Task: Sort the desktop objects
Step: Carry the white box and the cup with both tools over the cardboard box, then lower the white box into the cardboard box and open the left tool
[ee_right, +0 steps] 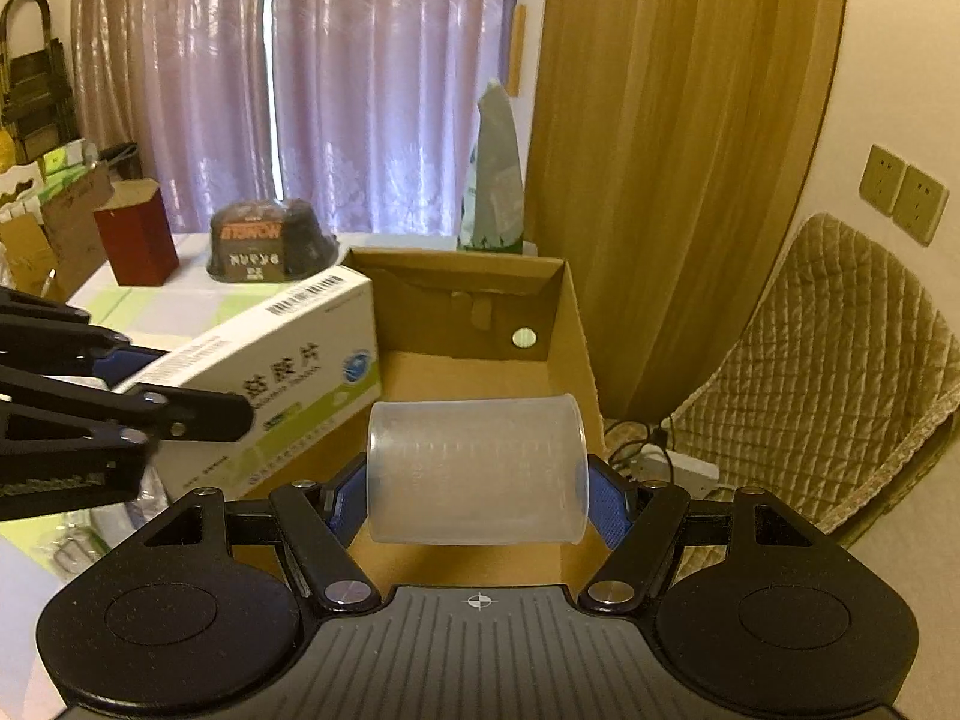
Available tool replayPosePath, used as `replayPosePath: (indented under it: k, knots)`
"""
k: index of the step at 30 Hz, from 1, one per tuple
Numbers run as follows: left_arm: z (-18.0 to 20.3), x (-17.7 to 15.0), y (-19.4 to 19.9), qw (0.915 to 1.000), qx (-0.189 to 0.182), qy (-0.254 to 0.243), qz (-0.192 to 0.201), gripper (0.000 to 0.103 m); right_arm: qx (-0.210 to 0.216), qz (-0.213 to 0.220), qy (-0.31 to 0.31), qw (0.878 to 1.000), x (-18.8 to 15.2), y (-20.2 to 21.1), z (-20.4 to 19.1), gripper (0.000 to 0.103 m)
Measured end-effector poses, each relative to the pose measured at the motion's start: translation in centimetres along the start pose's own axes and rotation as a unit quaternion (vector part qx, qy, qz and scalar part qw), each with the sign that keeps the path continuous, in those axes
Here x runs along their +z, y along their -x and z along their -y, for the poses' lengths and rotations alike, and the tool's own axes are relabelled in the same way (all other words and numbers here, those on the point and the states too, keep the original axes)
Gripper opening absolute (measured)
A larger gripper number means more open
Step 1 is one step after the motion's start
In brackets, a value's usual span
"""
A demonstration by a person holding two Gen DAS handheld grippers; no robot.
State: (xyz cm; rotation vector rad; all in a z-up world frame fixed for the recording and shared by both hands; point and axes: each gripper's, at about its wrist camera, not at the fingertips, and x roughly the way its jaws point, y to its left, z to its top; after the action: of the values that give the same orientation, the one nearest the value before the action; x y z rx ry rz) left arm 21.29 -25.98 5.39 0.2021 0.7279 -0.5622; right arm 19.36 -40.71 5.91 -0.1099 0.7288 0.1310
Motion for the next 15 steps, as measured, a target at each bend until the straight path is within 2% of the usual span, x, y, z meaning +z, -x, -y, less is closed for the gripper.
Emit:
replayPosePath:
  k: [7, 13, 15]
  knots:
    - [0.4, 0.7, -4.8, 0.9995, -0.011, -0.020, -0.024, 0.021, -0.003, -0.022, 0.003, 1.000, -1.2, -3.3, 0.4, 0.071]
    - [0.6, 0.5, -6.4, 0.9993, -0.007, -0.026, -0.026, 0.021, -0.002, -0.034, 0.001, 0.999, -1.7, -5.3, 0.7, 0.071]
    - [0.6, 0.5, -6.5, 0.9994, -0.002, -0.026, -0.023, 0.025, -0.003, -0.036, 0.002, 0.999, -1.8, -5.5, 0.8, 0.071]
